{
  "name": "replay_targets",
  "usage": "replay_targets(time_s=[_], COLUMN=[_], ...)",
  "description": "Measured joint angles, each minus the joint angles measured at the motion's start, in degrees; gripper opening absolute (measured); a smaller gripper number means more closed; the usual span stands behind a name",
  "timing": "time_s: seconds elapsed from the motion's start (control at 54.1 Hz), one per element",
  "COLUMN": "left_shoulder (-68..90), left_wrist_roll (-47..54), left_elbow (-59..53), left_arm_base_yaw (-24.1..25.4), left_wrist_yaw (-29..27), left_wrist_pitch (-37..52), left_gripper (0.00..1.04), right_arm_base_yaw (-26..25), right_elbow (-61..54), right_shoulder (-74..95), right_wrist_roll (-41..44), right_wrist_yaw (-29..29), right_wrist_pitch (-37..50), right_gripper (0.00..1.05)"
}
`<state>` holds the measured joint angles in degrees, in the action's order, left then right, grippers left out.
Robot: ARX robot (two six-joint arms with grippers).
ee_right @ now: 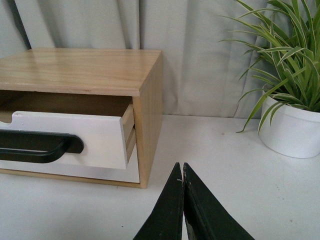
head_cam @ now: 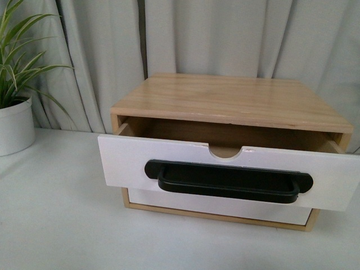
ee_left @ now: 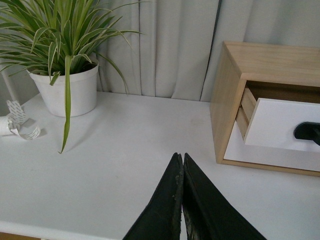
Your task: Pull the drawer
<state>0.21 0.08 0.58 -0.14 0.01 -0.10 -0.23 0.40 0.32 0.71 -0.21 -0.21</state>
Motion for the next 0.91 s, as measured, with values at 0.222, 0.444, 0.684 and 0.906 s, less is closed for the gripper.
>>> replay_targets(time_s=[0.222, 0.444, 0.684, 0.906], left_shoulder=[0.0, 0.0, 0.0, 0.0], left_wrist_roll=[-0.2, -0.2, -0.2, -0.2], left_elbow=[0.0, 0.0, 0.0, 0.0], left_arm_base_yaw=[0.0, 0.0, 0.0, 0.0], left_wrist_yaw=[0.0, 0.0, 0.0, 0.0], left_wrist_pitch=[0.0, 0.0, 0.0, 0.0], left_gripper=[0.15, 0.61, 0.99, 0.99], right_arm_base_yaw=[0.0, 0.0, 0.0, 0.0], right_elbow=[0.0, 0.0, 0.0, 0.0], right_shoulder=[-0.1, -0.1, -0.1, -0.1], right_wrist_roll=[0.0, 0.0, -0.1, -0.1], right_wrist_yaw=[0.0, 0.0, 0.0, 0.0], right_wrist_pitch=[0.0, 0.0, 0.0, 0.0], right_gripper=[0.1, 0.58, 0.95, 0.96])
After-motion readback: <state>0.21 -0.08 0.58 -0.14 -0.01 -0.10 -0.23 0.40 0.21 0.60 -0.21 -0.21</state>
